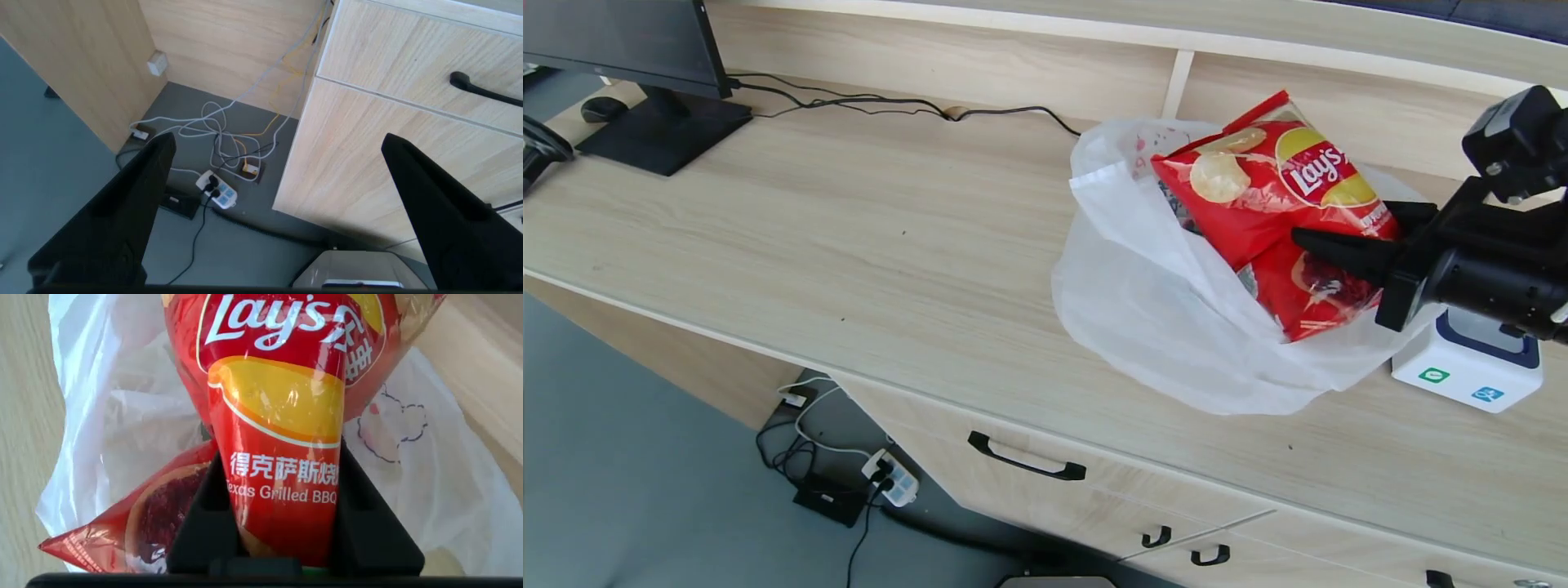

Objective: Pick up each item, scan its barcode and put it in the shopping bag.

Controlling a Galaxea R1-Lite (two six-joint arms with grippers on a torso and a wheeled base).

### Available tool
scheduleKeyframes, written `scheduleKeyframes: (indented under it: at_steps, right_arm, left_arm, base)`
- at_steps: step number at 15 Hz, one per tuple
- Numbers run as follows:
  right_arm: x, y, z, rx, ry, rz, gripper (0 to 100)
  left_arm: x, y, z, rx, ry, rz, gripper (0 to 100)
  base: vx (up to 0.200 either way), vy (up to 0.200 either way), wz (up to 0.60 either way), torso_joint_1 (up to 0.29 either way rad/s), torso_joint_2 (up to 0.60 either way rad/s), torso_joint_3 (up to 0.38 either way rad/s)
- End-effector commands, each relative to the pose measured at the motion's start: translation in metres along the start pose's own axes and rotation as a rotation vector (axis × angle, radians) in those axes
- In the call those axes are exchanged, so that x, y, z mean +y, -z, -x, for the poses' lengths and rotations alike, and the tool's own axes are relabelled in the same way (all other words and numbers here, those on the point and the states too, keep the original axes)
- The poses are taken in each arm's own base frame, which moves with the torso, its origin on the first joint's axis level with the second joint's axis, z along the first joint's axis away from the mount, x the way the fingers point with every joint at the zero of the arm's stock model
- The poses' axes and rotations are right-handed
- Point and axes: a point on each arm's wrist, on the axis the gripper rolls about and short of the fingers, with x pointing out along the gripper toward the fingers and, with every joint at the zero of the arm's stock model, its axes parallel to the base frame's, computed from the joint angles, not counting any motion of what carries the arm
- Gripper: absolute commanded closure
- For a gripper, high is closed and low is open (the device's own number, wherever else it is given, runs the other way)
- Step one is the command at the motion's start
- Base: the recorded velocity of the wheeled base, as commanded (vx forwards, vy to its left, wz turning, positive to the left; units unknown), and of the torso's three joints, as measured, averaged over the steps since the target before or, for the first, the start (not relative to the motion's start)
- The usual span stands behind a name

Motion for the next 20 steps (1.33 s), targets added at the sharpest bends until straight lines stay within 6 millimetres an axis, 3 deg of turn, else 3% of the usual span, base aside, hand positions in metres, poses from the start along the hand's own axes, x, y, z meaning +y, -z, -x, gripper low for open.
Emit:
scheduleKeyframes:
  at_steps: [1, 4, 6, 9, 13, 15, 20]
  right_arm:
    - [0.006, 0.007, -0.010, 0.021, -0.035, -0.010, 100]
    - [0.003, 0.011, -0.026, 0.020, -0.034, -0.011, 100]
    - [-0.008, 0.011, -0.042, 0.001, 0.065, -0.010, 100]
    - [-0.007, 0.016, -0.042, 0.032, 0.111, -0.064, 100]
    - [0.012, 0.017, -0.039, 0.035, 0.048, -0.052, 100]
    - [0.046, 0.002, -0.045, -0.019, -0.087, -0.078, 100]
    - [0.061, 0.016, -0.037, -0.002, -0.119, -0.091, 100]
  left_arm:
    - [0.000, 0.000, 0.000, 0.001, 0.000, 0.000, 0]
    - [0.000, 0.000, 0.000, 0.001, 0.000, 0.003, 0]
    - [0.000, 0.000, 0.000, 0.001, 0.000, 0.001, 0]
    - [0.000, 0.000, 0.000, 0.001, 0.000, 0.001, 0]
    - [0.000, 0.000, 0.000, 0.001, 0.000, 0.001, 0]
    - [0.000, 0.000, 0.000, 0.001, 0.000, 0.001, 0]
    - [0.000, 0.000, 0.000, 0.001, 0.000, 0.001, 0]
  base:
    - [0.000, 0.000, 0.00, 0.000, 0.00, 0.000]
    - [0.000, 0.000, 0.00, 0.000, 0.00, 0.000]
    - [0.000, 0.000, 0.00, 0.000, 0.00, 0.000]
    - [0.000, 0.000, 0.00, 0.000, 0.00, 0.000]
    - [0.000, 0.000, 0.00, 0.000, 0.00, 0.000]
    - [0.000, 0.000, 0.00, 0.000, 0.00, 0.000]
    - [0.000, 0.000, 0.00, 0.000, 0.00, 0.000]
